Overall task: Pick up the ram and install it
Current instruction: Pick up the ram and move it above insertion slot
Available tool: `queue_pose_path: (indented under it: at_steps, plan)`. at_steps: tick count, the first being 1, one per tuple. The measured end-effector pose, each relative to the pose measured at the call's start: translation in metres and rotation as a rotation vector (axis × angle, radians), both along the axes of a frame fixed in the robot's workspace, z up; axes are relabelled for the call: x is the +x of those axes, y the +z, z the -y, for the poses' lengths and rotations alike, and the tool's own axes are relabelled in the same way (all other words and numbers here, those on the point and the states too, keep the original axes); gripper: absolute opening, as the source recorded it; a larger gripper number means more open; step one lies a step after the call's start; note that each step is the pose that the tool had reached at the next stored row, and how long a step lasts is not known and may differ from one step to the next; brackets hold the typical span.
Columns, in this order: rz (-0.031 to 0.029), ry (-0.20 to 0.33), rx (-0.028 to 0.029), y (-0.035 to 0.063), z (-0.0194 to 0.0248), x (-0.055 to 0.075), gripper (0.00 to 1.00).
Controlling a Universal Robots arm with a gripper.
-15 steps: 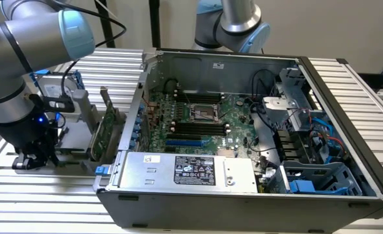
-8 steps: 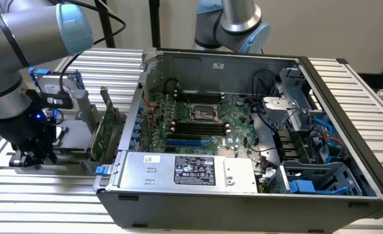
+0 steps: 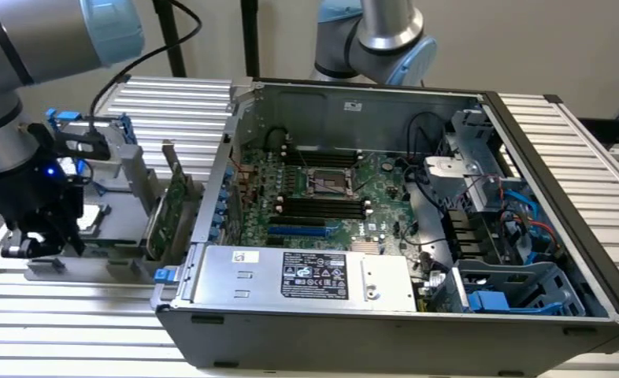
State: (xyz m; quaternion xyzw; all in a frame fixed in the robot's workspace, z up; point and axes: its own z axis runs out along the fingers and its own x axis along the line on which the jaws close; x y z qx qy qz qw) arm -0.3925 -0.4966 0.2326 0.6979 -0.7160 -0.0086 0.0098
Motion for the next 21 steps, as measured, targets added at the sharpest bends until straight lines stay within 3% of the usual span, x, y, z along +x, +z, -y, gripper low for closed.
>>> queue_pose_path:
  at_steps: [12, 21]
  plan:
    - [0.0000, 0.003, 0.0000, 0.0549, 0.0000, 0.006, 0.00]
    - [0.0000, 0.006, 0.0014, 0.0948, 0.0006, 0.028, 0.00]
